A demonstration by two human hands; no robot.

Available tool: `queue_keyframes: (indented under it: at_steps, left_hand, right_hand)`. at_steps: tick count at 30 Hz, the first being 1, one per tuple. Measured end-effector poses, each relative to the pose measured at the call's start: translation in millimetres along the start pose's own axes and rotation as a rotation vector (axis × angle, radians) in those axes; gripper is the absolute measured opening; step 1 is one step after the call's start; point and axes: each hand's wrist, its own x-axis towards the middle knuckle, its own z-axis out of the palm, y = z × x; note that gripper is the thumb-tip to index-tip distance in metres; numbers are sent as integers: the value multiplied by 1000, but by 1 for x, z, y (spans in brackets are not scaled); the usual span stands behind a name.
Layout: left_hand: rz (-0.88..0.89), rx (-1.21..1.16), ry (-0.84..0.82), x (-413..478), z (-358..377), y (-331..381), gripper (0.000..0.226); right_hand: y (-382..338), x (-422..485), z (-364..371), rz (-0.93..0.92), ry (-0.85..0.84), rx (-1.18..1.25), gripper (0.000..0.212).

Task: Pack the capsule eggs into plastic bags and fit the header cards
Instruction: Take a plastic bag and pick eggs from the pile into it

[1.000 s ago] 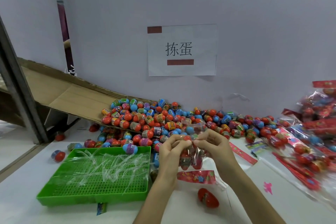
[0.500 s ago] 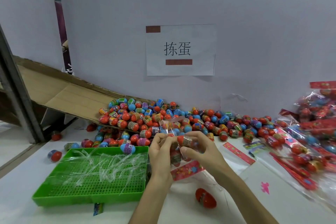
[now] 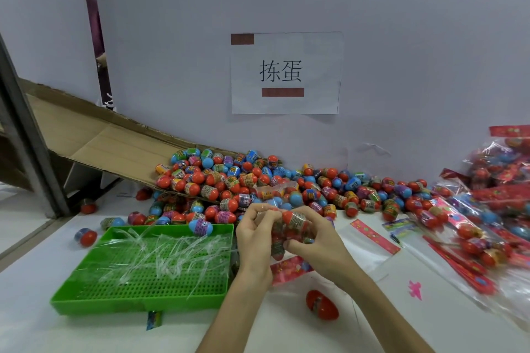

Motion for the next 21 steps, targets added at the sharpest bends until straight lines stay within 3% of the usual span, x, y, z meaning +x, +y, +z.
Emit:
queue_keyframes:
  at_steps: [10, 12, 16, 21]
  left_hand:
    - [-27, -64, 31, 1, -2, 2, 22]
    - [-40, -78, 21, 1, -3, 3, 25]
    - [-44, -77, -35, -3, 0, 3, 22]
    - [-53, -80, -116, -6, 2, 2, 10]
  right_hand:
    - [0, 2, -5, 34, -94, 35, 44]
    - [-2, 3, -1, 21, -16, 45, 40]
    - [-2, 5, -2, -63, 156, -18, 6]
    - [-4, 5, -5, -62, 211, 19, 14]
